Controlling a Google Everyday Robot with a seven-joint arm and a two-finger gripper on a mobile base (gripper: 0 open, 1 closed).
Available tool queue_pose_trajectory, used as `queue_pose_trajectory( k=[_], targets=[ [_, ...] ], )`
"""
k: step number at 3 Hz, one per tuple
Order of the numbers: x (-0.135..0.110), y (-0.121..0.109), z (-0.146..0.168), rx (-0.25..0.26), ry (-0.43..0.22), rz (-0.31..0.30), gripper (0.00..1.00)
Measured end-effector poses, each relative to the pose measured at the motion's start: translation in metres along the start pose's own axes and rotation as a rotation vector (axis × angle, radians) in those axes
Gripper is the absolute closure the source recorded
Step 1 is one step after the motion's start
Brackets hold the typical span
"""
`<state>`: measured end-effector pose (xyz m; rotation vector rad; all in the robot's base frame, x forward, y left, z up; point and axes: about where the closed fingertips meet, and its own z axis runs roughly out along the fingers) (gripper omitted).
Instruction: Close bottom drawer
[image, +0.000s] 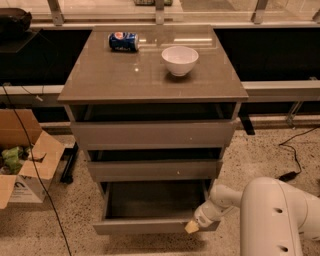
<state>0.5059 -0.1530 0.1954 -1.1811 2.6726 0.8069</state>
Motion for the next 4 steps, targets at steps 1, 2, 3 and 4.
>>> queue_pose_trajectory(
  k=[1,2,3,4],
  targets=[
    [0.001,0.001,0.000,0.000,0.000,0.000,1.00],
    [-0.003,-0.003,0.005,0.044,-0.020,0.005,1.00],
    [-0.012,-0.010,0.007,0.086,-0.051,-0.007,1.00],
    [-0.021,-0.021,0.009,0.112,-0.068,-0.019,1.00]
  ],
)
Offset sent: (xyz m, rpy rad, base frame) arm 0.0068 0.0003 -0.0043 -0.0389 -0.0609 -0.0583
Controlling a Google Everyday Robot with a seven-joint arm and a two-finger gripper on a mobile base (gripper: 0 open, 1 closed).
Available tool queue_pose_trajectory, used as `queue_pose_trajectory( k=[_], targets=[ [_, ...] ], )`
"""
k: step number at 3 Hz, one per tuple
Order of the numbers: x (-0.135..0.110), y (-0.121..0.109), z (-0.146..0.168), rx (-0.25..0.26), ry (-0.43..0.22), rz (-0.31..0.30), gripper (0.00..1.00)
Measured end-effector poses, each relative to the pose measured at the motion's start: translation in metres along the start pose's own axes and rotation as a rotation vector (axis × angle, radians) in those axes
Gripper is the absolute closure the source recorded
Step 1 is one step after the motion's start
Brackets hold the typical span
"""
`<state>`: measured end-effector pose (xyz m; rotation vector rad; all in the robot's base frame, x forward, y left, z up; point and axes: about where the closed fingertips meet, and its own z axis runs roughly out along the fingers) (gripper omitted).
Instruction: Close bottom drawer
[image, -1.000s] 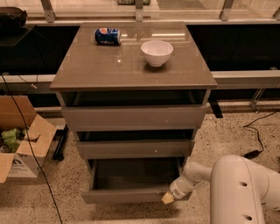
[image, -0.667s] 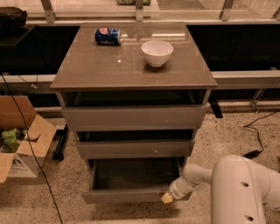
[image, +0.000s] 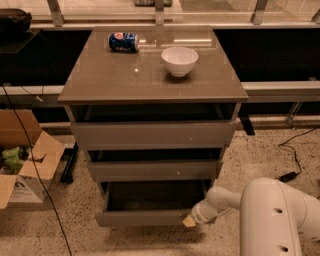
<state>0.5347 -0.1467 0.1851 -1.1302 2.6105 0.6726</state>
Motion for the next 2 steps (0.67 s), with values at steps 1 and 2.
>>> queue_pose_trajectory(
  k=[1,2],
  targets=[
    [-0.0099,-0.0126,0.0039,0.017,-0.016,-0.007,1.00],
    [-0.0098,-0.0125,0.0039,0.017,-0.016,-0.007,1.00]
  ],
)
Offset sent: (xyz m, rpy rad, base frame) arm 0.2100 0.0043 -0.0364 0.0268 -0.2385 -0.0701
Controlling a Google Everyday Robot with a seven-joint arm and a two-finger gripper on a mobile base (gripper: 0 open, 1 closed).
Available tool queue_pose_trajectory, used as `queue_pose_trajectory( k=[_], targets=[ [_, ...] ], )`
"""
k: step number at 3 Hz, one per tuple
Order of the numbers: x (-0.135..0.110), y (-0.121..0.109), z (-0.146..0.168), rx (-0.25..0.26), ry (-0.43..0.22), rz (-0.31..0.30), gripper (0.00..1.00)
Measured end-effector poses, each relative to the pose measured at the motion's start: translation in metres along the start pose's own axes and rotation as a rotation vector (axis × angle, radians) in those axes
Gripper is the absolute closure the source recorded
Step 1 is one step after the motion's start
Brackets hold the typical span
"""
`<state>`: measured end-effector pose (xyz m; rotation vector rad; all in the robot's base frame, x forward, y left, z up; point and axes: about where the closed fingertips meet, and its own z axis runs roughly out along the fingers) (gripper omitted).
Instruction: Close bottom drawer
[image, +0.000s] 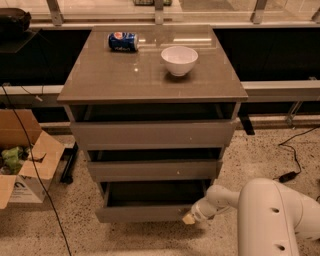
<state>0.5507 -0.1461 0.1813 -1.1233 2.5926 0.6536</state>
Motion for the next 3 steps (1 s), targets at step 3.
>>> queue_pose_trajectory(
  k=[3],
  targets=[
    [-0.024,-0.028,0.008,0.023,-0.037,-0.007,0.60]
  ],
)
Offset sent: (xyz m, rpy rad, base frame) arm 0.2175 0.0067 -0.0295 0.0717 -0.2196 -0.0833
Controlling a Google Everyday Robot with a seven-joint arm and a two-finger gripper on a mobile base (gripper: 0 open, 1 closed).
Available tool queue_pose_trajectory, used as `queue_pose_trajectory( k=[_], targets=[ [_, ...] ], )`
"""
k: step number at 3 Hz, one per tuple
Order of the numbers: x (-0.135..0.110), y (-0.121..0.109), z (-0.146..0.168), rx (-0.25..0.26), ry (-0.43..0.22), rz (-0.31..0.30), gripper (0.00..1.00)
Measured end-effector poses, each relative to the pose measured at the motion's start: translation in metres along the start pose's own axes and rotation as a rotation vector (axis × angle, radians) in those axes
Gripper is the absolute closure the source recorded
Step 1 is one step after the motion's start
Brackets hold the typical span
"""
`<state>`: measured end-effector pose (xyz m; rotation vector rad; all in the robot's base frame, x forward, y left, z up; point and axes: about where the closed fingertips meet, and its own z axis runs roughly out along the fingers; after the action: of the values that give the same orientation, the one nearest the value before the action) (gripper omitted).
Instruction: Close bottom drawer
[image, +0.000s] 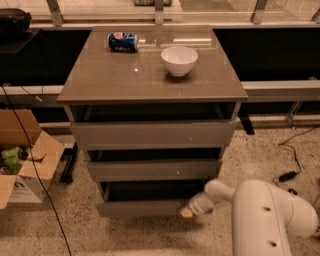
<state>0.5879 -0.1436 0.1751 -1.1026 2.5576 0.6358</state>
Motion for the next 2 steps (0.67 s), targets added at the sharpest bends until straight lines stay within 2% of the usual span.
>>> queue_pose_trajectory(
  k=[1,2],
  targets=[
    [-0.001,0.015,0.029,-0.058,0.016,-0.010,0.37],
    [-0.019,-0.003,0.044,-0.051,-0.007,-0.014,0.06]
  ],
)
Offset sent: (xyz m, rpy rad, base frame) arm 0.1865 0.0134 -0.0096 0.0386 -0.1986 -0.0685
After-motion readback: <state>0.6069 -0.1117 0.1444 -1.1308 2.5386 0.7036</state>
